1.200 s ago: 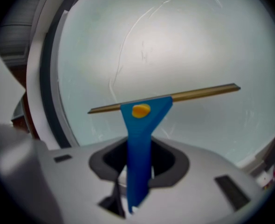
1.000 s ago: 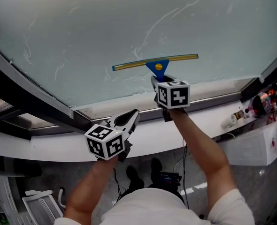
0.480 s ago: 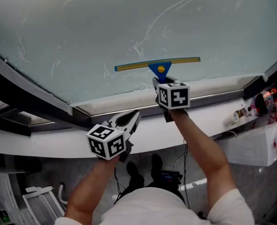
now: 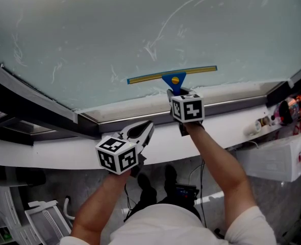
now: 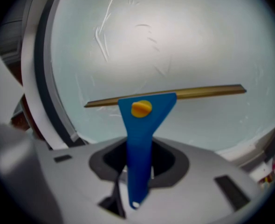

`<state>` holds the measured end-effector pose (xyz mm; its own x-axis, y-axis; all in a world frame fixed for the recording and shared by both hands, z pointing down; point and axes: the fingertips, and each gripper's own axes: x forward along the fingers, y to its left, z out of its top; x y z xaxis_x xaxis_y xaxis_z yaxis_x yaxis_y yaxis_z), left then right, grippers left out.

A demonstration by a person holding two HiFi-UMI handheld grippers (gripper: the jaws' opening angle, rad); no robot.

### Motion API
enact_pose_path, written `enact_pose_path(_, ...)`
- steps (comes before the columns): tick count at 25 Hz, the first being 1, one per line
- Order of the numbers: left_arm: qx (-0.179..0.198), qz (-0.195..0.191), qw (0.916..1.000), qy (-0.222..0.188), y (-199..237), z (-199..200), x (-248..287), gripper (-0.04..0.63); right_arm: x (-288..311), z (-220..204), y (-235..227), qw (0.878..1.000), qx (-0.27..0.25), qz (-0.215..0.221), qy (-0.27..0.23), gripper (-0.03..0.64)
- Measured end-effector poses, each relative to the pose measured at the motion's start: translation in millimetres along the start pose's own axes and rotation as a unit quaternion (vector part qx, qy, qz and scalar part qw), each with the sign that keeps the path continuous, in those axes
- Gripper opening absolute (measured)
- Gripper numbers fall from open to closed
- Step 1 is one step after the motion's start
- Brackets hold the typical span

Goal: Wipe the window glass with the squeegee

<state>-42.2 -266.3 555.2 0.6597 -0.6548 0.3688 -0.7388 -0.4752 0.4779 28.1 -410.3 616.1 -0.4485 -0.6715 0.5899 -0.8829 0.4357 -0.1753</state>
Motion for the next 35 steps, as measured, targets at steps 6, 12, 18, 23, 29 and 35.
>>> enact_pose_path(6, -0.005, -0.001, 1.0000, 0.008, 1.1, -9.1, 3.8, 0.029, 9.7, -19.8, -5.0, 1.000, -0.006, -0.007, 0.020, 0.132)
enact_pose_path(12, -0.012, 0.002, 0.9998, 0.015, 6.3, -17.6, 6.1, 0.028, 20.0, -36.4, -7.8, 0.999, -0.001, -0.009, 0.034, 0.132)
enact_pose_path(18, -0.017, 0.006, 0.9996, 0.022, 12.2, -26.3, 8.8, 0.029, 31.7, -56.6, -13.2, 0.999, 0.000, -0.014, 0.052, 0.132)
enact_pose_path(23, -0.021, 0.006, 0.9994, 0.029, 15.5, -31.5, 11.2, 0.029, 42.1, -71.9, -12.9, 0.998, 0.012, -0.012, 0.065, 0.132)
enact_pose_path(29, -0.023, 0.007, 0.9991, 0.034, 21.0, -35.4, 15.5, 0.029, 53.6, -90.6, -13.7, 0.996, 0.028, -0.007, 0.080, 0.132)
enact_pose_path(35, -0.030, 0.009, 0.9988, 0.039, 27.2, -43.2, 17.9, 0.028, 64.4, -107.8, -17.1, 0.996, 0.025, -0.007, 0.088, 0.132)
